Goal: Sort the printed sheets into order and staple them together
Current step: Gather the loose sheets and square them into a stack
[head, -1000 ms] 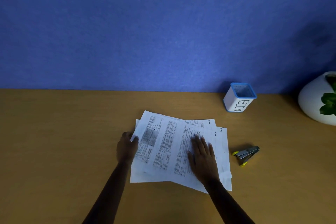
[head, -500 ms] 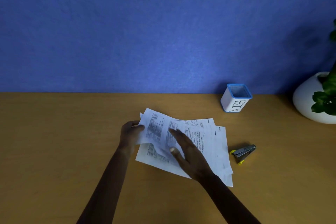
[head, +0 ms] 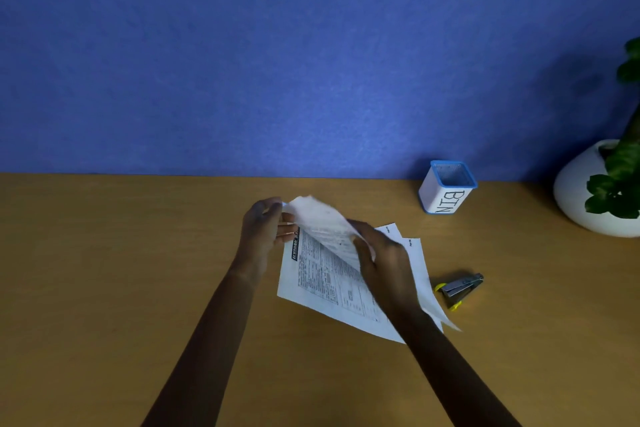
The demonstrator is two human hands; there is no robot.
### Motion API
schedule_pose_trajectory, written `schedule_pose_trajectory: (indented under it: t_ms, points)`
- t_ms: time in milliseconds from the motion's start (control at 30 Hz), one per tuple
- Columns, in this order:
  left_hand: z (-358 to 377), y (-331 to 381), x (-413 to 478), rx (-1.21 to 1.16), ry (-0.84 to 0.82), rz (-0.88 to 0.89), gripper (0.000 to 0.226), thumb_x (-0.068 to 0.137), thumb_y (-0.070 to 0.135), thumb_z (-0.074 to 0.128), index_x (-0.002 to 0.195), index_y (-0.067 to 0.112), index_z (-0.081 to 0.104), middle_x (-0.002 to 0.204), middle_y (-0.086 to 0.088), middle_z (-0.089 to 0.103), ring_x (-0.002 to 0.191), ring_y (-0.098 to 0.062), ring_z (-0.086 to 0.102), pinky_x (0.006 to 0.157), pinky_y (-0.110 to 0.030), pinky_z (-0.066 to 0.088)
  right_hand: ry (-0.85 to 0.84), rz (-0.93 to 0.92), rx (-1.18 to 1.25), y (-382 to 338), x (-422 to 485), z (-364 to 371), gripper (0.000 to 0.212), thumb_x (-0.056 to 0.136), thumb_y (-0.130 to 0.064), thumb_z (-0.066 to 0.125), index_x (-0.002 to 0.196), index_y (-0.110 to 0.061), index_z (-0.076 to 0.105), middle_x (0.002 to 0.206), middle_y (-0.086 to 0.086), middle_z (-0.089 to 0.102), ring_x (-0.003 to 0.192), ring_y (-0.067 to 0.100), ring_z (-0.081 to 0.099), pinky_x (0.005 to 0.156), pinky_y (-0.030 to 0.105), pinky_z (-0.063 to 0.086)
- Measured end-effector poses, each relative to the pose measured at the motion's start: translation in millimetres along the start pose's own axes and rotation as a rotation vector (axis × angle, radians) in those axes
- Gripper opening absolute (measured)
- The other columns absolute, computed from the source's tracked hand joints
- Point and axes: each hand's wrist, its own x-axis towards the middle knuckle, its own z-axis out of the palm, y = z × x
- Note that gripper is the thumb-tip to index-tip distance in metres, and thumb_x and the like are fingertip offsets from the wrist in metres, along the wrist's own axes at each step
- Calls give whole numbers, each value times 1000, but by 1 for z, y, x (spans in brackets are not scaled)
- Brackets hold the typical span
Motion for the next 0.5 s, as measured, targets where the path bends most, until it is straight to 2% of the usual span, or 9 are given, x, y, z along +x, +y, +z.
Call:
schedule_pose_trajectory:
  t_ms: [100, 200, 300, 367, 400, 433, 500]
  points:
    - [-2, 0, -1, 30, 54, 70, 14, 92, 11, 47, 105, 10, 54, 70, -3, 56, 62, -14, 53, 52, -17, 48, 81, 4, 80, -5, 11, -16, 29, 90, -14, 45, 112, -11, 64, 99, 5, 73, 81, -1, 58, 66, 0, 36]
    - [-4, -2, -2, 33, 111, 133, 24, 88, 1, 48, 111, 9, 52, 68, -2, 52, 62, -14, 47, 56, -21, 42, 138, -6, 82, -5, 19, -29, 26, 89, -11, 48, 110, -9, 64, 89, -6, 65, 83, -8, 49, 66, -7, 35]
    - [-6, -3, -1, 44, 159, 163, 41, 84, -4, 49, 123, 7, 46, 71, -1, 52, 63, -12, 48, 60, -24, 41, 206, 33, 111, -7, 25, -40, 22, 91, -10, 52, 110, -9, 63, 91, -8, 62, 82, -6, 53, 64, -4, 41]
    - [-8, -1, -1, 45, 127, 157, 47, 83, -6, 50, 127, 7, 43, 79, -2, 55, 69, -14, 51, 60, -23, 42, 230, 81, 195, -9, 28, -47, 22, 92, -12, 53, 112, -9, 63, 97, -1, 67, 86, 5, 60, 67, 10, 47]
    - [-8, 1, -2, 52, 95, 159, 49, 83, -7, 52, 129, 7, 42, 84, -6, 56, 74, -17, 52, 59, -23, 43, 233, 115, 244, -12, 30, -51, 22, 92, -13, 53, 112, -12, 63, 98, -3, 68, 89, 10, 62, 69, 21, 50]
    - [-8, 3, -3, 62, 64, 165, 51, 83, -6, 53, 131, 7, 42, 92, -9, 56, 81, -21, 53, 58, -21, 45, 238, 129, 295, -14, 31, -56, 21, 92, -12, 54, 109, -18, 64, 95, -11, 67, 88, 8, 62, 69, 25, 51]
    - [-5, 8, -6, 59, 7, 174, 51, 85, -4, 52, 133, 7, 40, 106, -12, 53, 96, -26, 53, 61, -19, 47, 242, 130, 393, -19, 34, -66, 27, 91, -10, 55, 94, -36, 63, 83, -28, 63, 81, -6, 62, 66, 12, 51]
